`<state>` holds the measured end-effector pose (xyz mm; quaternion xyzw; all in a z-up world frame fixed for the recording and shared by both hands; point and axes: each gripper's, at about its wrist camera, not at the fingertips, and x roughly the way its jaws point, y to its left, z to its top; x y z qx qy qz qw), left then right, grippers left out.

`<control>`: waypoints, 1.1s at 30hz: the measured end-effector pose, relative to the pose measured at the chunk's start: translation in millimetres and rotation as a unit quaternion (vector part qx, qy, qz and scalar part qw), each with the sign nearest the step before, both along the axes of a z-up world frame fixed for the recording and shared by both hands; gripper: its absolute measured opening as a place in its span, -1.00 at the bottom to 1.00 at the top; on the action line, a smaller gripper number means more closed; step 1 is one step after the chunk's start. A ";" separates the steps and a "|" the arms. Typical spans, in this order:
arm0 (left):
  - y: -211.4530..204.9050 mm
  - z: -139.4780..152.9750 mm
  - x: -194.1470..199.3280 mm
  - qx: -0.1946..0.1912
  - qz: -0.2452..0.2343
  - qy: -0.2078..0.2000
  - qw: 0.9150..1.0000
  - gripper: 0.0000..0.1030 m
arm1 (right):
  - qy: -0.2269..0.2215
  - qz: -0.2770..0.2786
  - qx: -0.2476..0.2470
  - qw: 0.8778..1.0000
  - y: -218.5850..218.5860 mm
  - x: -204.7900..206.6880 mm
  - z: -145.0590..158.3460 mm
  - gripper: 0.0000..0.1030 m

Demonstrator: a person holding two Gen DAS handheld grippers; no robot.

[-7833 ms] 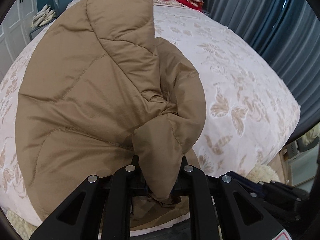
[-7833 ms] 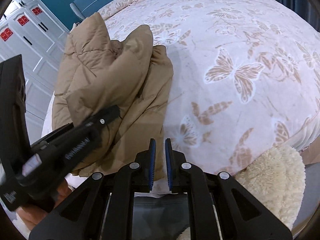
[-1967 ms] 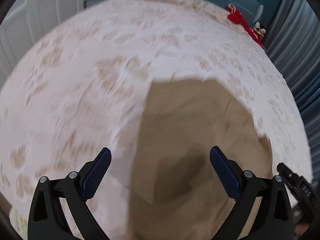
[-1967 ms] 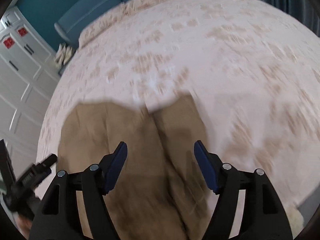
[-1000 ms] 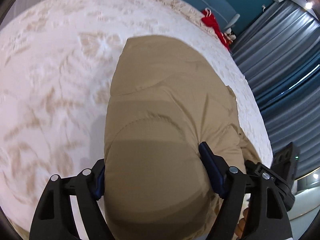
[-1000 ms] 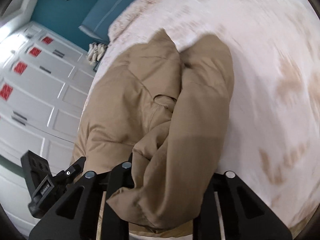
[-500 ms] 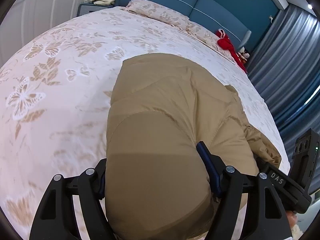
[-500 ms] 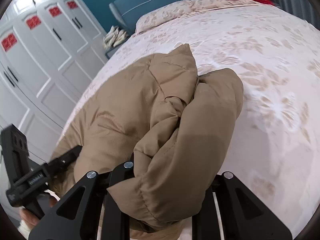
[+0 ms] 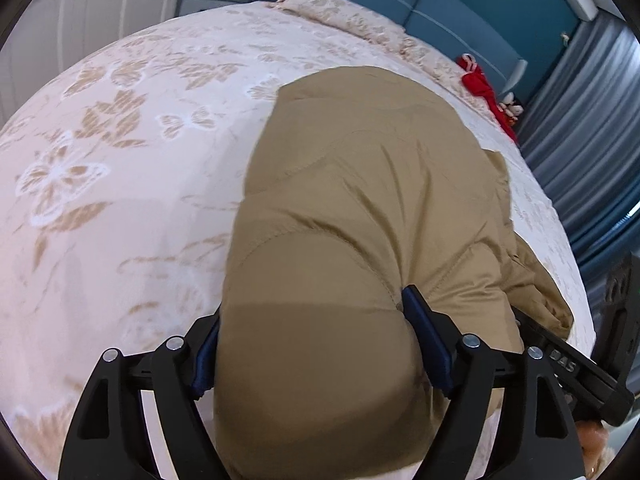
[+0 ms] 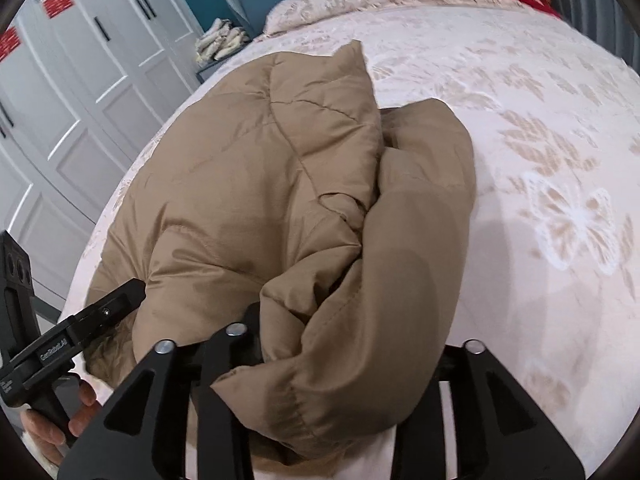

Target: Fold large clothes

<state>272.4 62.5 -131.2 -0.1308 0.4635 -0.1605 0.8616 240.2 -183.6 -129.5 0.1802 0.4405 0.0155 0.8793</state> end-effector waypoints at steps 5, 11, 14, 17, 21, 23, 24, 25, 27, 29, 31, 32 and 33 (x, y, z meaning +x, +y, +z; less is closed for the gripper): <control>3.5 35.6 -26.9 0.088 0.020 -0.017 0.996 0.52 | 0.018 -0.033 0.010 0.999 -13.7 -41.3 22.5 0.09; -4.6 80.8 -47.3 0.170 0.041 -0.055 0.983 0.51 | -0.011 -0.045 -0.054 0.997 -5.3 -86.7 64.6 -0.50; -21.8 95.8 -49.1 0.213 0.051 -0.080 0.972 0.52 | -0.023 -0.020 -0.070 0.997 10.1 -81.1 86.2 -0.92; -38.7 90.2 -44.2 0.241 0.052 -0.078 0.966 0.51 | -0.021 -0.009 -0.101 0.995 27.0 -63.7 94.8 -0.93; -54.1 62.0 -35.5 0.250 0.043 -0.046 0.966 0.41 | 0.016 -0.011 -0.129 0.991 32.5 -41.5 70.9 -0.93; -58.7 44.7 -32.6 0.254 0.040 -0.027 0.966 0.40 | 0.036 -0.014 -0.137 0.990 31.5 -35.1 53.7 -0.93; -59.6 39.8 -32.7 0.254 0.041 -0.024 0.966 0.40 | 0.047 -0.013 -0.136 0.989 30.5 -33.1 44.8 -0.93; -60.1 34.4 -33.2 0.254 0.042 -0.023 0.966 0.41 | 0.054 -0.014 -0.132 0.990 29.8 -32.6 39.6 -0.93; -61.8 29.2 -34.2 0.254 0.042 -0.022 0.966 0.43 | 0.066 -0.016 -0.119 0.991 26.3 -30.9 26.5 -0.93; -63.8 23.7 -34.5 0.257 0.042 -0.022 0.965 0.45 | 0.072 -0.016 -0.114 0.991 25.7 -29.8 17.5 -0.93; -64.4 17.8 -34.0 0.257 0.045 -0.021 0.965 0.47 | 0.076 -0.014 -0.113 0.991 26.6 -27.8 10.4 -0.94; -65.0 14.7 -33.8 0.259 0.046 -0.021 0.965 0.48 | 0.077 -0.012 -0.116 0.990 28.3 -27.0 6.8 -0.94; -65.9 12.2 -34.2 0.261 0.046 -0.023 0.964 0.49 | 0.078 -0.010 -0.121 0.990 30.2 -26.6 3.3 -0.94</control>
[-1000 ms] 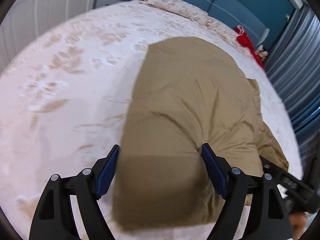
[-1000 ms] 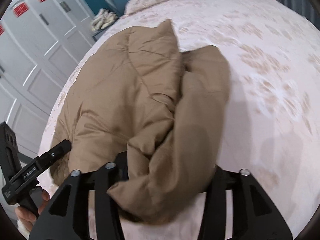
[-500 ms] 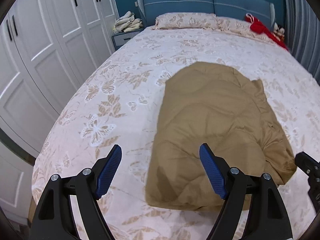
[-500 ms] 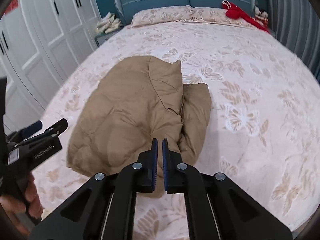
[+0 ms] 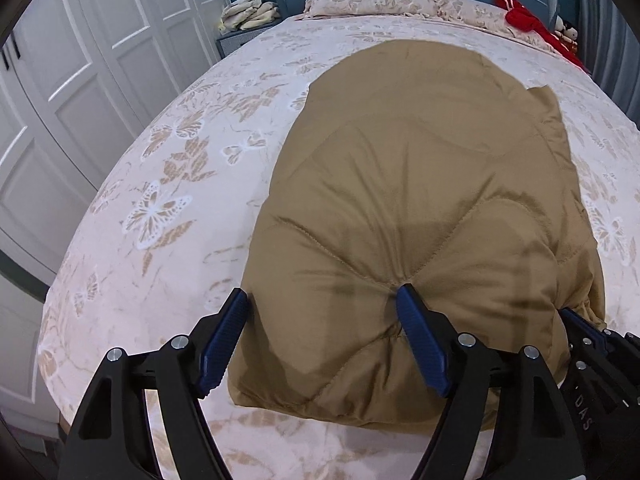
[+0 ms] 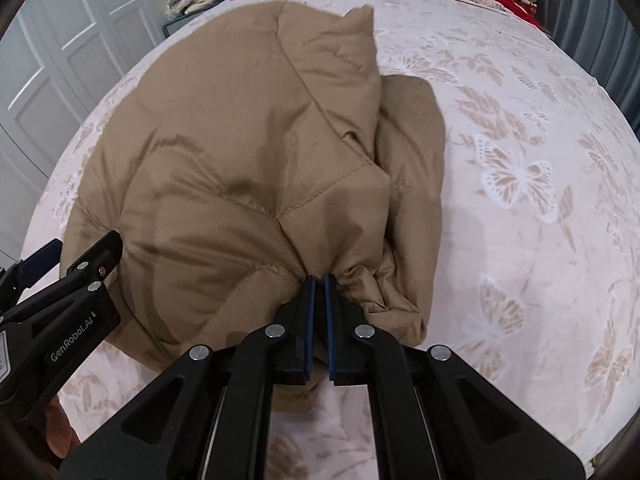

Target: Fold large clothes

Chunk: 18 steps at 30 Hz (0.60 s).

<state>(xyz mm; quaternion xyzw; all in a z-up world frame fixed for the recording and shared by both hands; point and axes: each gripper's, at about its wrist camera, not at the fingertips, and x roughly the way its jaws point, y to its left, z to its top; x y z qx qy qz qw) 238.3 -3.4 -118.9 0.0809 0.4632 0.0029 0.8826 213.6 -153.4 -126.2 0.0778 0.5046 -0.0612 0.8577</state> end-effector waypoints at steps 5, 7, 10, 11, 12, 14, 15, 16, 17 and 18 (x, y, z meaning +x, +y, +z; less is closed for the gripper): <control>-5.5 -8.8 -3.0 0.014 -0.001 -0.011 1.000 0.51 | -0.004 0.000 -0.005 1.000 2.6 0.5 -11.0 -0.94; -4.9 -11.0 -2.9 0.014 0.001 -0.013 1.000 0.51 | -0.007 -0.001 -0.006 1.000 2.4 -0.6 -14.2 -0.94; -5.7 -13.8 -3.1 0.017 0.002 -0.017 1.000 0.52 | -0.010 -0.002 -0.002 1.000 1.6 -0.6 -16.3 -0.94; -6.5 -14.3 -3.3 0.019 0.002 -0.018 1.000 0.52 | -0.010 -0.002 -0.001 1.000 1.6 -0.2 -16.8 -0.94; -6.5 -15.1 -3.5 0.020 0.002 -0.019 1.000 0.52 | -0.011 -0.002 0.000 1.000 0.9 -0.2 -17.3 -0.94; -6.8 -15.9 -4.0 0.020 0.002 -0.021 1.000 0.52 | -0.014 0.001 -0.001 1.000 -0.1 -0.7 -18.0 -0.94; -6.7 -16.0 -4.1 0.021 0.002 -0.022 1.000 0.52 | -0.016 0.003 -0.004 1.000 -0.4 -1.1 -18.0 -0.94; -6.3 -15.3 -4.6 0.021 0.003 -0.024 0.999 0.52 | -0.019 0.005 -0.006 1.000 -0.6 -2.7 -16.3 -0.94; -5.5 -13.9 -5.6 0.019 0.004 -0.026 0.999 0.52 | -0.023 0.001 -0.004 1.000 -2.0 -5.7 -13.2 -0.94; -3.3 -11.2 -8.2 0.012 0.008 -0.027 1.000 0.52 | -0.027 -0.004 0.002 1.000 -3.3 -9.7 -11.4 -0.93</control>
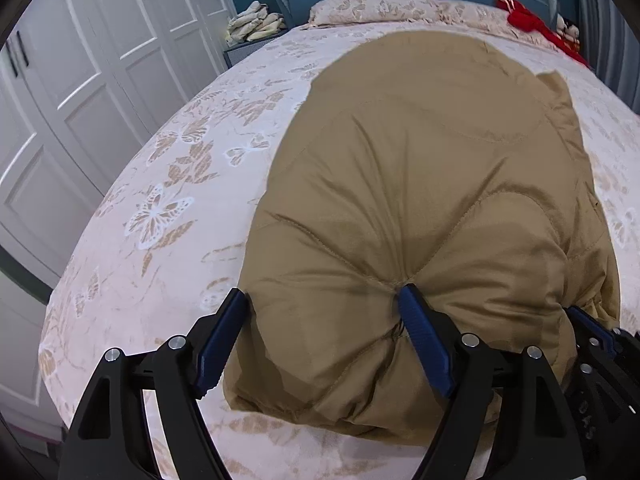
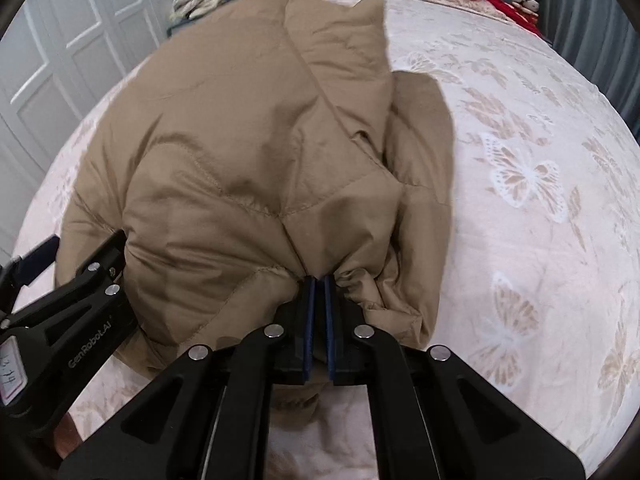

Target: Fold large clothes

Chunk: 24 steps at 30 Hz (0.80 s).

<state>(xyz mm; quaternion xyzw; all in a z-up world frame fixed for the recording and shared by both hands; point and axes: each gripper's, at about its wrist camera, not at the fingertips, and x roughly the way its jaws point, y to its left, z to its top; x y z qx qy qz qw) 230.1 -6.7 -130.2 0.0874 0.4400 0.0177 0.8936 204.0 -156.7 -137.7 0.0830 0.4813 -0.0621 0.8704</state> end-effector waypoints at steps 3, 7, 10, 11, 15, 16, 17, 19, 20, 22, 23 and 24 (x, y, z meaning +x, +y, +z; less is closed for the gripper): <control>8.1 7.0 -14.0 -0.028 0.011 0.004 1.000 0.51 | -0.023 -0.011 0.018 1.000 -2.9 -23.8 15.3 -0.72; 14.4 14.0 -43.8 -0.050 0.024 0.000 0.998 0.51 | -0.057 0.003 -0.019 0.998 6.0 -60.3 34.0 -0.04; 12.3 15.4 -68.8 -0.037 0.025 -0.008 0.999 0.51 | -0.081 0.023 -0.050 0.995 17.7 -94.7 43.9 0.15; 10.9 14.9 -77.7 -0.032 0.022 -0.005 0.999 0.51 | -0.083 0.026 -0.059 0.994 20.1 -102.3 45.4 0.20; 11.1 14.1 -108.1 -0.018 0.016 -0.010 1.000 0.51 | -0.099 0.024 -0.063 0.993 21.7 -134.5 53.5 0.34; 11.7 15.0 -115.6 -0.015 0.014 -0.016 1.000 0.51 | -0.102 0.020 -0.060 0.993 21.2 -140.7 55.1 0.40; 12.3 16.2 -123.0 -0.013 0.013 -0.022 1.000 0.51 | -0.103 0.016 -0.058 0.993 20.0 -147.7 55.8 0.42; 13.3 19.7 -139.6 -0.010 0.010 -0.037 0.999 0.51 | -0.105 0.014 -0.059 0.993 20.1 -158.2 57.3 0.46; 13.6 21.6 -146.6 -0.010 0.009 -0.043 0.999 0.51 | -0.106 0.014 -0.065 0.992 21.3 -166.0 57.6 0.51; 14.4 24.2 -157.8 -0.010 0.010 -0.053 0.998 0.51 | -0.109 0.011 -0.071 0.991 24.8 -169.3 58.3 0.51; 14.6 25.0 -163.3 -0.011 0.010 -0.056 0.998 0.51 | -0.111 0.010 -0.073 0.991 25.7 -175.8 58.6 0.51; 15.3 25.5 -167.2 -0.012 0.010 -0.057 0.998 0.52 | -0.112 0.008 -0.075 0.991 26.2 -181.5 58.8 0.51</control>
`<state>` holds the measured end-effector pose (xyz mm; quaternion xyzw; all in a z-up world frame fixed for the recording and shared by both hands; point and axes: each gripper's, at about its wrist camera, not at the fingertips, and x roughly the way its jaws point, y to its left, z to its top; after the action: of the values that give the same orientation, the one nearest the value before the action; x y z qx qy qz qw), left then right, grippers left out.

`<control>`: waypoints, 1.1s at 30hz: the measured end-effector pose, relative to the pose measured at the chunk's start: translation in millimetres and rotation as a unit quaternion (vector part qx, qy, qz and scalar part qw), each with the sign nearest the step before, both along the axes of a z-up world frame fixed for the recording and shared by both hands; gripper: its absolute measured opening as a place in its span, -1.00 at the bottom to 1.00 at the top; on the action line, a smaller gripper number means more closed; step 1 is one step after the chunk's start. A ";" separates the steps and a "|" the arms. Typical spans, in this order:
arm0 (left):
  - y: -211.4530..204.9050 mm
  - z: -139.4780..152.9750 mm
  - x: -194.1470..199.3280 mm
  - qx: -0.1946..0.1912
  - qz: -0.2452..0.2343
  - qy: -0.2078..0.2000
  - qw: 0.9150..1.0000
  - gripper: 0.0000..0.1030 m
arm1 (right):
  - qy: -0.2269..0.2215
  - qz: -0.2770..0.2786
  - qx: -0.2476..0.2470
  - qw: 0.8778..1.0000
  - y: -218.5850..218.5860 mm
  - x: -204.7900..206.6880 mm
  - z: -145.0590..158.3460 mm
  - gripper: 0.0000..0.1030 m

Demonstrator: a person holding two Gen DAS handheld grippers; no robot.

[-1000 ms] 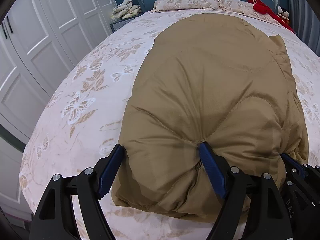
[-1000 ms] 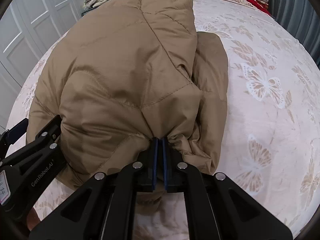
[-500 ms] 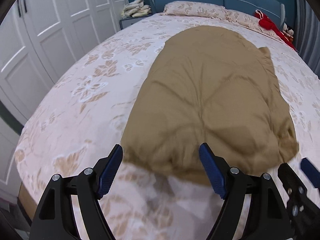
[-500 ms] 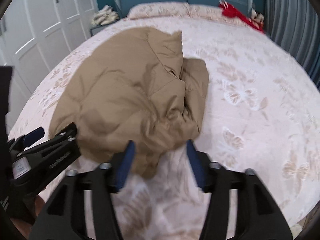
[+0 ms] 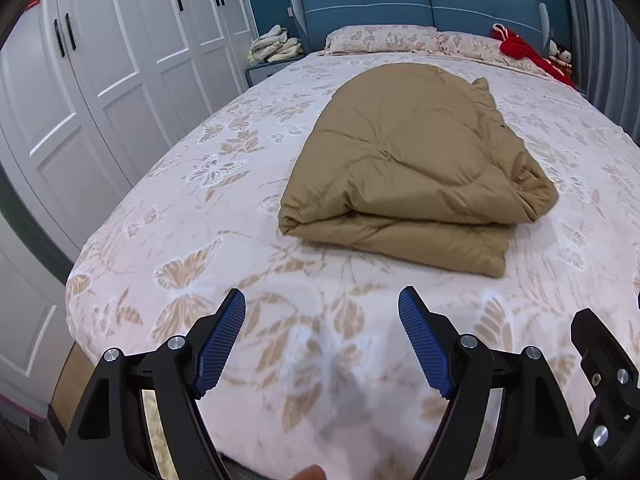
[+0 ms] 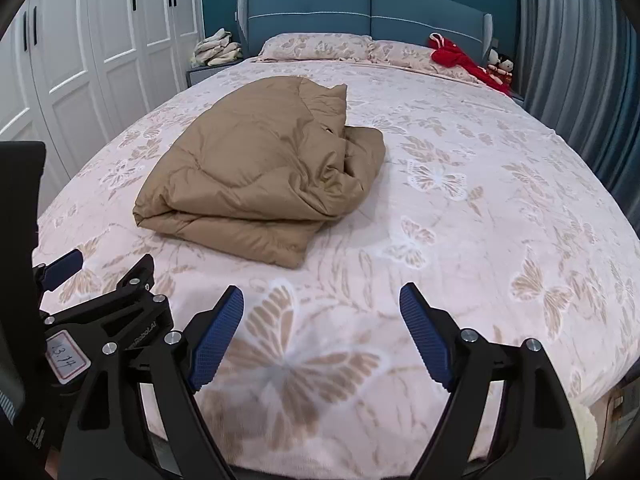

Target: Fold large clothes

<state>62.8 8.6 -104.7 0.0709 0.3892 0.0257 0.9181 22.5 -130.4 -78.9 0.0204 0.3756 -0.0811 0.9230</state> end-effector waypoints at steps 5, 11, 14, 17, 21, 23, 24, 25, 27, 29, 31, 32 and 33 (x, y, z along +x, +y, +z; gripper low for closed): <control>-0.8 0.9 -18.3 -0.002 0.005 -0.008 1.000 0.56 | -0.005 -0.012 0.002 1.000 -1.5 -17.2 -2.8 0.52; -1.2 -2.0 -32.3 0.002 0.004 -0.016 1.000 0.56 | -0.011 -0.028 0.004 1.000 -2.5 -35.9 -7.1 0.60; 2.3 -2.3 -37.1 -0.011 0.008 -0.019 1.000 0.63 | -0.017 -0.035 0.006 0.999 -5.8 -40.8 -7.4 0.77; 4.4 -0.3 -39.9 -0.012 0.012 -0.027 0.999 0.66 | -0.022 -0.037 0.017 0.999 -9.0 -44.4 -7.8 0.85; 4.0 1.4 -42.2 -0.007 0.008 -0.033 0.999 0.67 | -0.024 -0.040 0.025 0.999 -10.5 -47.3 -8.3 0.87; 4.8 2.0 -43.3 -0.006 0.006 -0.035 0.999 0.68 | -0.024 -0.040 0.022 0.999 -10.3 -47.3 -8.6 0.87; 4.9 1.8 -44.0 -0.006 0.006 -0.036 0.999 0.68 | -0.023 -0.041 0.023 0.999 -9.8 -47.6 -8.9 0.87; 5.1 1.9 -44.3 -0.006 0.006 -0.037 0.999 0.68 | -0.023 -0.042 0.024 0.999 -9.4 -47.7 -9.0 0.87; 6.4 2.8 -45.1 -0.007 0.008 -0.040 0.999 0.68 | -0.023 -0.043 0.026 0.999 -8.2 -47.9 -8.8 0.87; 8.3 3.9 -45.4 -0.010 0.010 -0.041 0.999 0.68 | -0.025 -0.043 0.026 0.998 -6.7 -48.1 -7.9 0.87; 10.1 5.2 -45.7 -0.010 0.011 -0.043 0.999 0.68 | -0.027 -0.042 0.027 0.998 -5.4 -48.0 -7.3 0.87; 11.0 5.7 -45.6 -0.009 0.012 -0.043 0.999 0.68 | -0.026 -0.042 0.029 0.998 -4.7 -48.0 -7.7 0.87; 11.2 6.0 -45.2 -0.009 0.012 -0.043 0.999 0.68 | -0.025 -0.041 0.030 0.998 -4.2 -47.8 -7.8 0.88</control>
<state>17.6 19.7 -98.6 0.0563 0.3506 0.0361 0.9342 -25.3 -134.6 -86.7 0.0661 0.3535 -0.1072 0.9269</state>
